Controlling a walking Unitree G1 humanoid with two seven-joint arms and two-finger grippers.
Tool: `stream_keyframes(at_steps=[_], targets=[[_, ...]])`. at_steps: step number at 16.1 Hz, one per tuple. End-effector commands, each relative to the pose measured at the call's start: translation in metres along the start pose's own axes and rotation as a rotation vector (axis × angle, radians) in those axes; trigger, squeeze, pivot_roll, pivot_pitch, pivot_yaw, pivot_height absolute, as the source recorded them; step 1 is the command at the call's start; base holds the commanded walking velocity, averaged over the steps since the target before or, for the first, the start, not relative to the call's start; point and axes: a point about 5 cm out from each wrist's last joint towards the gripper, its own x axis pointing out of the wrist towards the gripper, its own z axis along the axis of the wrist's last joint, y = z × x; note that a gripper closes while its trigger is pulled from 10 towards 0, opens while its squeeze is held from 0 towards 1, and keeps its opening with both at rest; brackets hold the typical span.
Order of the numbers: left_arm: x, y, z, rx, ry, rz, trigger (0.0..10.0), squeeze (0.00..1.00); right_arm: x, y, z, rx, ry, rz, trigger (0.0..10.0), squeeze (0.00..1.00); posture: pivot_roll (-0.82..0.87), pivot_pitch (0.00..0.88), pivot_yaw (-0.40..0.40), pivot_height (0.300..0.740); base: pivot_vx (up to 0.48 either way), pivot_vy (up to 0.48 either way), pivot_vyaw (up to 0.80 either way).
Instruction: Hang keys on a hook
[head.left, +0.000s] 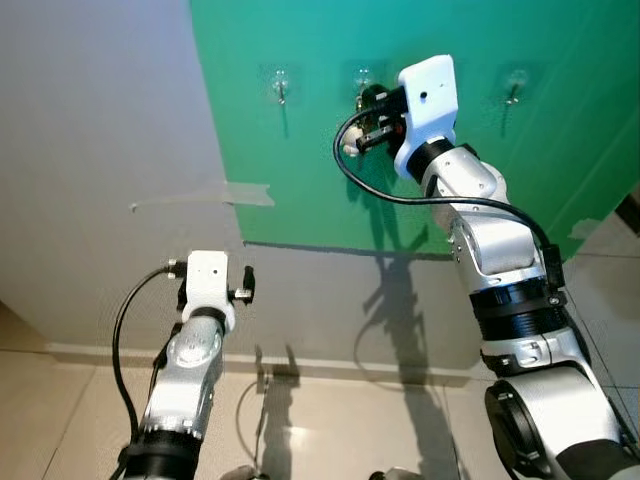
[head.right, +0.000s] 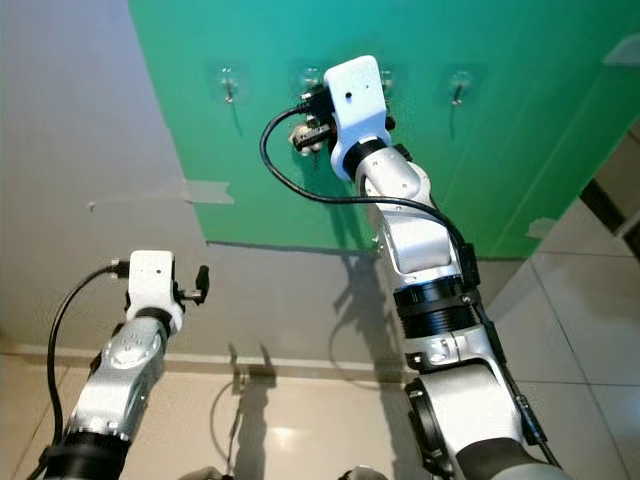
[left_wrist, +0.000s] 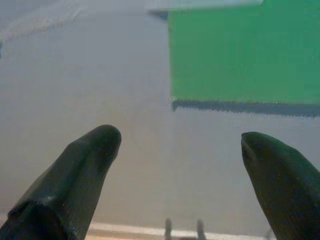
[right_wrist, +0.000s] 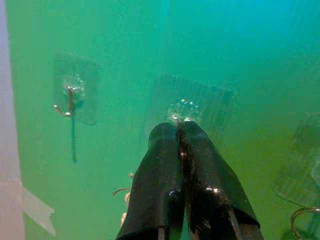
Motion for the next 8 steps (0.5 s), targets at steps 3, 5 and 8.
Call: stream_keyframes(at_steps=[3,5,8], targets=[[-0.001,-0.002,0.0,0.016,0.005,-0.021,10.0,0.0,0.003,0.004,0.008,0.005,-0.017,-0.003,10.0,0.0,-0.05,0.0,0.035,0.74,0.0,0.0,0.0],[-0.003,-0.001,-0.002,0.015,0.011,-0.021,10.0,0.0,0.004,0.007,0.011,0.008,-0.028,0.009,10.0,0.0,-0.05,0.0,0.03,0.74,0.0,0.0,0.0],[-0.002,-0.004,-0.003,0.01,0.012,-0.02,10.0,0.0,0.01,0.014,0.024,0.019,-0.063,0.046,10.0,0.0,-0.04,0.0,0.011,0.74,0.0,0.0,0.0]])
